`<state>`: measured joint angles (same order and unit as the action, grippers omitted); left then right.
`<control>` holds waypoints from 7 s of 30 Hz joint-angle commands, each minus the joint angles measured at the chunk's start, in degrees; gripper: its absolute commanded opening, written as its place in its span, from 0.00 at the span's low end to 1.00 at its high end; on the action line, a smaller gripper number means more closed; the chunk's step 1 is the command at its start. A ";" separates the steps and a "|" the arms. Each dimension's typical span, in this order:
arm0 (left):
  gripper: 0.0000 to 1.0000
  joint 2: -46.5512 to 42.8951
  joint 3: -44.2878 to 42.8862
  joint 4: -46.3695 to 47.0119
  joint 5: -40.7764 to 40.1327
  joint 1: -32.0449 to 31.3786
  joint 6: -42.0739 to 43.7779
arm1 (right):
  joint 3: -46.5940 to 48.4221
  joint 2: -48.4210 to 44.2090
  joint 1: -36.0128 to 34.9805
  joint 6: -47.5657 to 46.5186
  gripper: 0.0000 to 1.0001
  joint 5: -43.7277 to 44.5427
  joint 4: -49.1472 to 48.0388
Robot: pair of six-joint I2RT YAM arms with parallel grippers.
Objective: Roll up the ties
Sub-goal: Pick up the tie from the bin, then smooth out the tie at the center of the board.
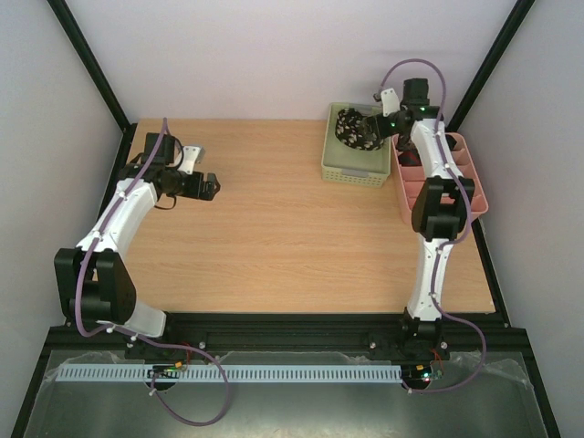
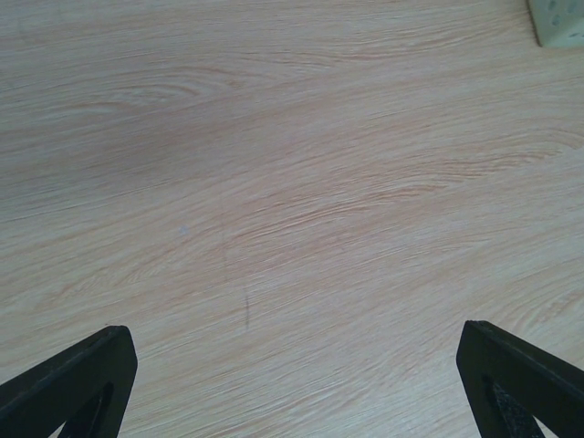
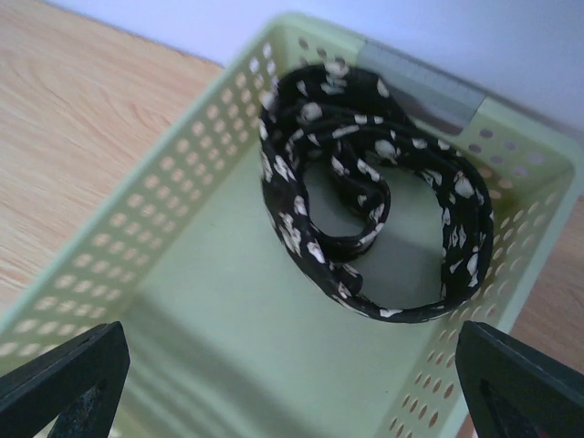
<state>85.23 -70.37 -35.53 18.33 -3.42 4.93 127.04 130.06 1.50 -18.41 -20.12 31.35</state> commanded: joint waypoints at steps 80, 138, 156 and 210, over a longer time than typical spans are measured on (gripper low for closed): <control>0.99 1.83 -8.25 4.33 1.39 5.70 0.03 | 5.95 -31.97 -21.80 16.61 0.01 7.79 -16.28; 0.99 0.75 -0.73 8.41 11.47 3.61 6.65 | -61.03 -69.86 -35.89 16.88 0.02 32.42 -13.96; 0.72 8.49 7.97 4.66 5.17 -13.92 30.85 | -81.40 -72.51 -31.89 9.88 0.20 32.97 -6.90; 0.02 11.56 16.43 -1.24 -14.70 -4.67 24.68 | -44.94 -30.99 -24.72 -10.49 0.82 13.97 17.45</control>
<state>95.96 -54.59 -35.31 4.89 -8.54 29.39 73.19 83.05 -19.59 -42.02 -9.78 45.32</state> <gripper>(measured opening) 0.050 0.856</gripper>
